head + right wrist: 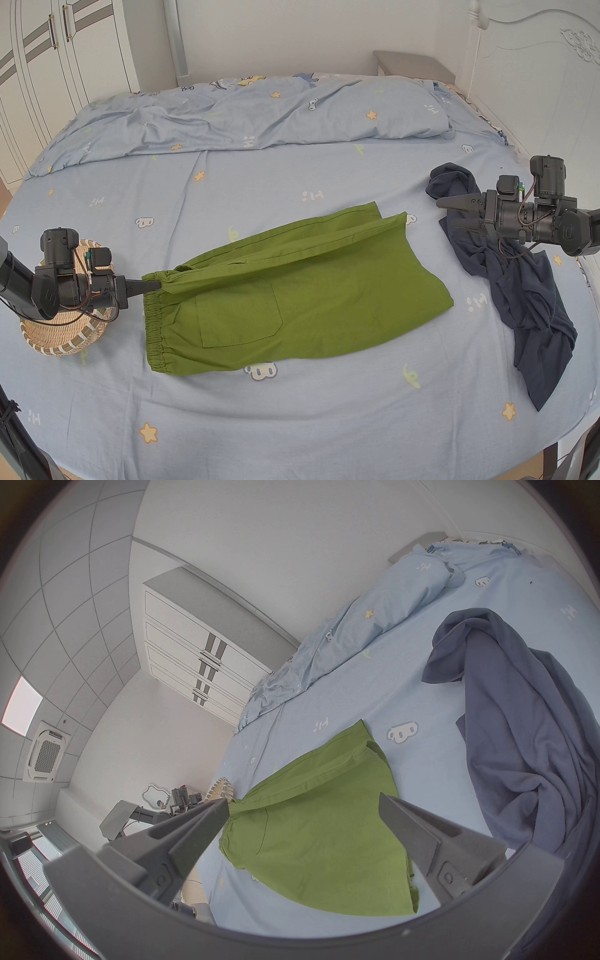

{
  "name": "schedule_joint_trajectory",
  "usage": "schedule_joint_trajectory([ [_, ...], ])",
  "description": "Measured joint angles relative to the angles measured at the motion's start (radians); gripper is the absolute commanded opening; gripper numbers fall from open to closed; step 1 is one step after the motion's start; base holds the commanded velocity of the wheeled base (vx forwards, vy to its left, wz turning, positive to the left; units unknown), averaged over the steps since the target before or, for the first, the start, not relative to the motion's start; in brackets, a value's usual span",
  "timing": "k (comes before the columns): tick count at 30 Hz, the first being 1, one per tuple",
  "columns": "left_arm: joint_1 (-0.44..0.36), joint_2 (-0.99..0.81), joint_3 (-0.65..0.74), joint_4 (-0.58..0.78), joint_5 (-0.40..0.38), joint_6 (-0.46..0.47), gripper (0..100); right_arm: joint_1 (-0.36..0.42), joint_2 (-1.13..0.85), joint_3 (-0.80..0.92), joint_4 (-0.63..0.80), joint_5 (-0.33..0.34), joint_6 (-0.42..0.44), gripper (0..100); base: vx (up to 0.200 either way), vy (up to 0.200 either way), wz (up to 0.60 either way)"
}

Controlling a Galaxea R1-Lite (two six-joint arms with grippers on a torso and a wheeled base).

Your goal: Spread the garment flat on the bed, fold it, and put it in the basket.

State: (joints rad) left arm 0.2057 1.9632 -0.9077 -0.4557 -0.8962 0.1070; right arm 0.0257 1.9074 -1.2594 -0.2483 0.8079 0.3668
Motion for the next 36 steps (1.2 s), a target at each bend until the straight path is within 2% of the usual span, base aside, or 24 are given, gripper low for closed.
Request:
schedule_joint_trajectory([
  [10,0.029,-0.01,0.008,0.007,0.0,0.0,0,0.002,0.001,0.0,0.0,0.0,0.0,100,0.0,0.0,0.0],
  [29,0.027,-0.01,0.005,0.001,0.002,-0.041,0,0.003,0.003,0.001,0.0,0.0,0.0,100,0.0,0.0,0.0],
  [30,0.027,-0.01,0.004,0.001,0.002,-0.041,100,0.004,0.003,0.001,0.0,0.0,0.0,100,0.0,0.0,0.0],
  [36,0.027,-0.013,0.001,0.001,0.002,-0.049,100,0.004,0.004,0.001,0.0,0.0,0.0,100,0.0,0.0,0.0],
])
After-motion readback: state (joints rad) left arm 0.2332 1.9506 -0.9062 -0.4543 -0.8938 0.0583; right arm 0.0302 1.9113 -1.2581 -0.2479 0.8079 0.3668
